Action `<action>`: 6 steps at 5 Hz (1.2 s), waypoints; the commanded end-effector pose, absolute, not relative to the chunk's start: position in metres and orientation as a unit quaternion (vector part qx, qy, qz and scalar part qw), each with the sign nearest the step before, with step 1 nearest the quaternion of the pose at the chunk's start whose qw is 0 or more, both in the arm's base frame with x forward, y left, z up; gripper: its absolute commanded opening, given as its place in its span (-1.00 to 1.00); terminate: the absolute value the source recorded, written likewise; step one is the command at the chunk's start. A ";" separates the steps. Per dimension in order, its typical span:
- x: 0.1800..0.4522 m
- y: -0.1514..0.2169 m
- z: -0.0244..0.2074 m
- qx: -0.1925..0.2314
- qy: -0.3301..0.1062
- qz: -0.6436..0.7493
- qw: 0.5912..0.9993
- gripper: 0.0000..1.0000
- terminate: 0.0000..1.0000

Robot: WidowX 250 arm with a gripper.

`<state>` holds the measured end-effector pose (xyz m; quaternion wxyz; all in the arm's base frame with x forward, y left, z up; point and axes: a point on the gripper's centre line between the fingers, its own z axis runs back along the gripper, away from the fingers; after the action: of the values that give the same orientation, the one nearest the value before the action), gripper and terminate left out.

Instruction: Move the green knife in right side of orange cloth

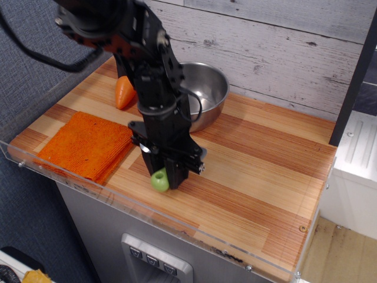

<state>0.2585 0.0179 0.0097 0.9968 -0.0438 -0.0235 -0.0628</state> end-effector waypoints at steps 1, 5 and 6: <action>0.260 0.027 0.016 -0.021 -0.027 -0.061 0.998 -1.00 -1.00; 0.242 0.018 0.063 0.006 -0.063 -0.066 0.996 1.00 -1.00; 0.239 0.022 0.103 0.057 -0.096 -0.036 0.993 1.00 -1.00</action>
<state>0.2423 0.0214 0.0928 0.9952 0.0504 -0.0772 -0.0334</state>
